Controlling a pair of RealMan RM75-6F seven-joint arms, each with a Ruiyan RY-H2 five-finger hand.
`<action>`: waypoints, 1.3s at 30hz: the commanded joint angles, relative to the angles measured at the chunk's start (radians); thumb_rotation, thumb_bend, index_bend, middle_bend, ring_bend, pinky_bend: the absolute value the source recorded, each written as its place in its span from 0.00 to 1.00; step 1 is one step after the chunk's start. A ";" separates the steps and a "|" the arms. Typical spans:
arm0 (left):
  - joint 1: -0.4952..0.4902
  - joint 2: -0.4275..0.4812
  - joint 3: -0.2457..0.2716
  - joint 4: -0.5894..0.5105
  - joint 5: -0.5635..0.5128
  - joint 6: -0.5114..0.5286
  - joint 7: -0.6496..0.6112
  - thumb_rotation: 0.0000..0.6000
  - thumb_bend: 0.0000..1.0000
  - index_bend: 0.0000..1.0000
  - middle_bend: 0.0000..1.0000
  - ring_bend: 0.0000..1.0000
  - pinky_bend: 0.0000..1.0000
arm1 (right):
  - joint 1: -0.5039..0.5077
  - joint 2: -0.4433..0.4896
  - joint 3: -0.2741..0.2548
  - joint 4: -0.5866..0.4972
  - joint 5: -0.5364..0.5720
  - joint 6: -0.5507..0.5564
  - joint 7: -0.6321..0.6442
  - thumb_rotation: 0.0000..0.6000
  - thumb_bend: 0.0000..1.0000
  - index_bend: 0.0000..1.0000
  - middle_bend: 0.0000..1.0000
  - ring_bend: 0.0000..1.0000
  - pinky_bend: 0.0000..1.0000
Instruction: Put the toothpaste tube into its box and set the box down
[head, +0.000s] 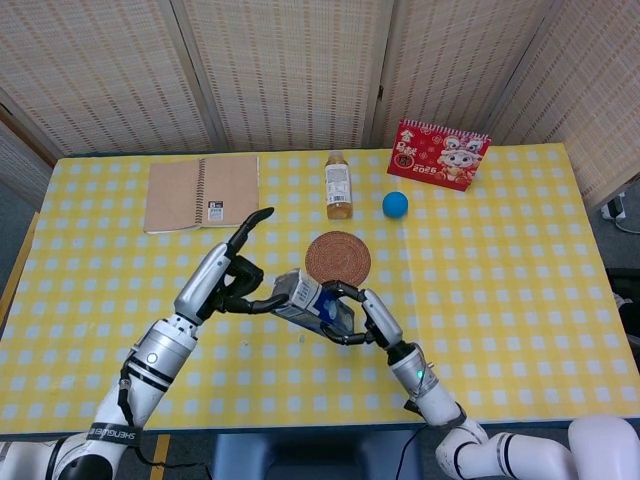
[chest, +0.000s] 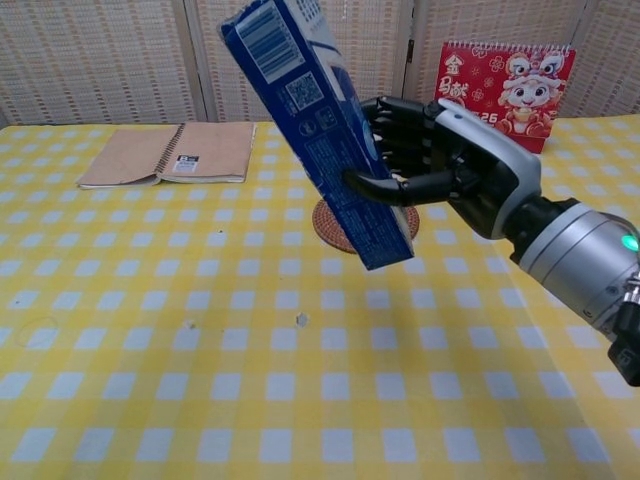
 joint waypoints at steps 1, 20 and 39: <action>0.014 0.000 0.061 0.049 0.107 0.058 0.128 0.67 0.16 0.01 0.94 0.87 1.00 | -0.011 0.019 -0.012 0.002 -0.006 0.009 -0.018 1.00 0.35 0.41 0.36 0.40 0.37; 0.159 -0.021 0.306 0.390 0.411 0.238 0.538 1.00 0.16 0.05 0.00 0.00 0.11 | -0.103 0.241 -0.127 0.073 0.009 -0.034 -0.258 1.00 0.35 0.41 0.35 0.39 0.37; 0.216 0.002 0.347 0.503 0.385 0.062 0.354 1.00 0.16 0.00 0.00 0.00 0.10 | -0.099 0.241 -0.163 0.136 0.036 -0.166 -0.375 1.00 0.34 0.17 0.12 0.18 0.24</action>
